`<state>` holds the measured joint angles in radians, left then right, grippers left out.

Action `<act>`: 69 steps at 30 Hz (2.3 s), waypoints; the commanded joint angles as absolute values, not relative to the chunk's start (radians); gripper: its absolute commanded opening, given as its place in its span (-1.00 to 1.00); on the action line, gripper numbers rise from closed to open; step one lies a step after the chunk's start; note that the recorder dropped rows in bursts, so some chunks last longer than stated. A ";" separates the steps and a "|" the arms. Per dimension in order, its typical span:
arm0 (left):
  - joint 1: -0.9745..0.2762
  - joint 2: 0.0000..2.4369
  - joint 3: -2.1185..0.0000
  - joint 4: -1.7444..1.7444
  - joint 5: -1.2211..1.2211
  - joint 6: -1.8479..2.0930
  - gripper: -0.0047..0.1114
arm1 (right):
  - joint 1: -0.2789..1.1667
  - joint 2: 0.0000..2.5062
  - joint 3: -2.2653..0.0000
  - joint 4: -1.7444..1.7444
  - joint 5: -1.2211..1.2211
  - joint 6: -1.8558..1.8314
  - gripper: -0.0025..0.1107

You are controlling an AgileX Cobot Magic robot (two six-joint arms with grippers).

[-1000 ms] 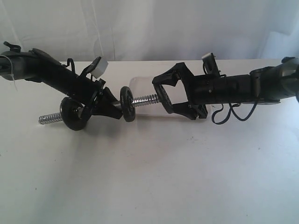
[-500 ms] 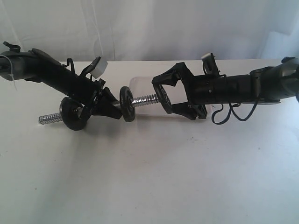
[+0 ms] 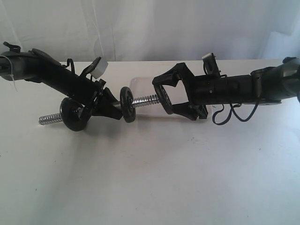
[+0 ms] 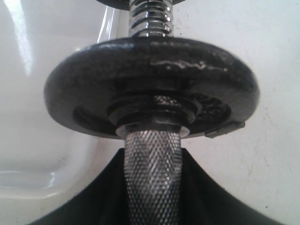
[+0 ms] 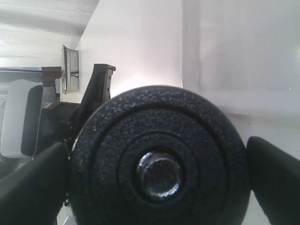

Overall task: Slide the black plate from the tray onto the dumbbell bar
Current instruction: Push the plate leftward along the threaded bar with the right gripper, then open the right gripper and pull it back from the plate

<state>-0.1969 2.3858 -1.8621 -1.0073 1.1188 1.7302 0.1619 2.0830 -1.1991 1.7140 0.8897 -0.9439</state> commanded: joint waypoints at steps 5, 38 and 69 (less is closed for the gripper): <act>-0.209 2.380 -1.862 -1.456 1.178 1.753 -0.92 | 0.179 2.066 -1.213 1.744 0.981 -0.986 0.63; -0.209 2.380 -1.862 -1.480 1.202 1.784 -0.92 | 0.183 2.066 -1.225 1.737 0.915 -0.964 0.89; -0.182 2.380 -1.862 -1.510 1.221 1.788 -0.92 | 0.206 2.070 -1.237 1.711 0.988 -1.024 0.88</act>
<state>-0.1937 2.3858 -1.8621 -0.9933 1.1228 1.7703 0.1877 2.0735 -1.2332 1.7148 0.9551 -1.0118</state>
